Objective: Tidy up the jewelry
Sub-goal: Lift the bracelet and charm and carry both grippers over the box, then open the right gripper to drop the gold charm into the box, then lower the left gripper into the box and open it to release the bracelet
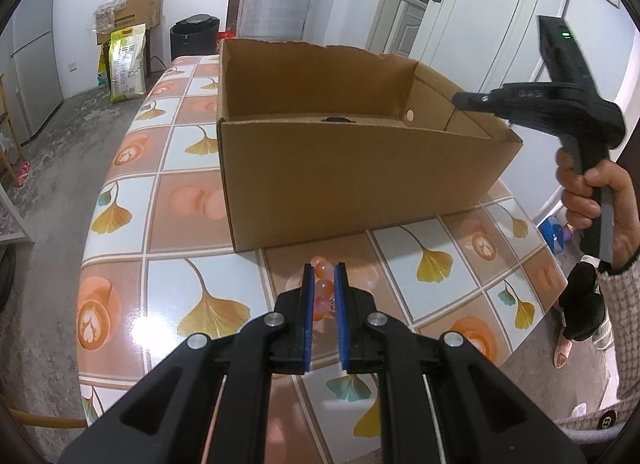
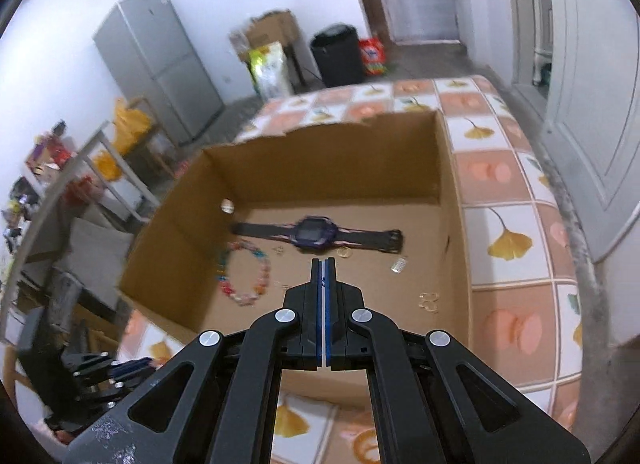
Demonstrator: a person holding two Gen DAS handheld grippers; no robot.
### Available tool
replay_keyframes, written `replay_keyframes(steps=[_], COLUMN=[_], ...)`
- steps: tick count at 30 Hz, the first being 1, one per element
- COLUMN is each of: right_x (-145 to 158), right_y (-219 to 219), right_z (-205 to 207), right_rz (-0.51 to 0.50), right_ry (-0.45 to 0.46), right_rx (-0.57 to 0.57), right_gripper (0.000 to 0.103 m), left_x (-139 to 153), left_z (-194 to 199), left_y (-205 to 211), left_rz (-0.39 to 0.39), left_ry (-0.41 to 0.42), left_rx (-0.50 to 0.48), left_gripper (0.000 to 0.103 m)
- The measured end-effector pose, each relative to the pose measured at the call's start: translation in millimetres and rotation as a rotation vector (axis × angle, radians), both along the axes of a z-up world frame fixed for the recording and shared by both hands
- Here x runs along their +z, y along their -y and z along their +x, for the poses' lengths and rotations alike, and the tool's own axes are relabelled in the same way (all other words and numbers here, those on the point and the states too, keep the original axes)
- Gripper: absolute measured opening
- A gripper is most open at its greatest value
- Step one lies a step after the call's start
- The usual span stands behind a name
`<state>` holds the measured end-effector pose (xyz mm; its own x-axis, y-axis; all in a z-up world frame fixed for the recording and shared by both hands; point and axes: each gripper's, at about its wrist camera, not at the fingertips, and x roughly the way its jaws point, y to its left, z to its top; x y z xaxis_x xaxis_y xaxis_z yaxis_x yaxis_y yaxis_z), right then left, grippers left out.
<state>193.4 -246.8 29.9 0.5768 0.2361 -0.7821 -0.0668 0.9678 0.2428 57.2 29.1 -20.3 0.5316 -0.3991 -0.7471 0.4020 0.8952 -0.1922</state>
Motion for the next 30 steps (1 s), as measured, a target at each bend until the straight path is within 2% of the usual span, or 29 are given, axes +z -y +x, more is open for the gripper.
replay_keyframes(steps=[4, 9, 10, 17, 24, 30], right_x=[-10, -8, -7, 12, 33, 41], right_y=[2, 5, 5, 16, 19, 17], right_z=[10, 11, 9, -9, -35, -56], right_rz=[-0.042, -0.068, -0.071, -0.018, 0.037, 0.088], right_ry=[-0.05, -0.037, -0.031, 0.023, 0.076, 0.119], right_rx=[-0.026, -0.038, -0.042, -0.066, -0.084, -0.086], right_gripper=[0.0, 0.002, 0.004, 0.006, 0.01, 0.014], left_x=[0, 1, 1, 11, 43, 93], left_z=[0, 0, 0, -6, -16, -21], left_y=[-1, -3, -4, -10, -16, -7], left_rz=[-0.001, -0.001, -0.002, -0.016, -0.076, -0.176], left_ry=[0.001, 0.007, 0.008, 0.037, 0.076, 0.123], left_rx=[0.003, 0.011, 0.012, 0.011, -0.028, -0.118], left_gripper=[0.009, 0.009, 0.009, 0.009, 0.009, 0.009])
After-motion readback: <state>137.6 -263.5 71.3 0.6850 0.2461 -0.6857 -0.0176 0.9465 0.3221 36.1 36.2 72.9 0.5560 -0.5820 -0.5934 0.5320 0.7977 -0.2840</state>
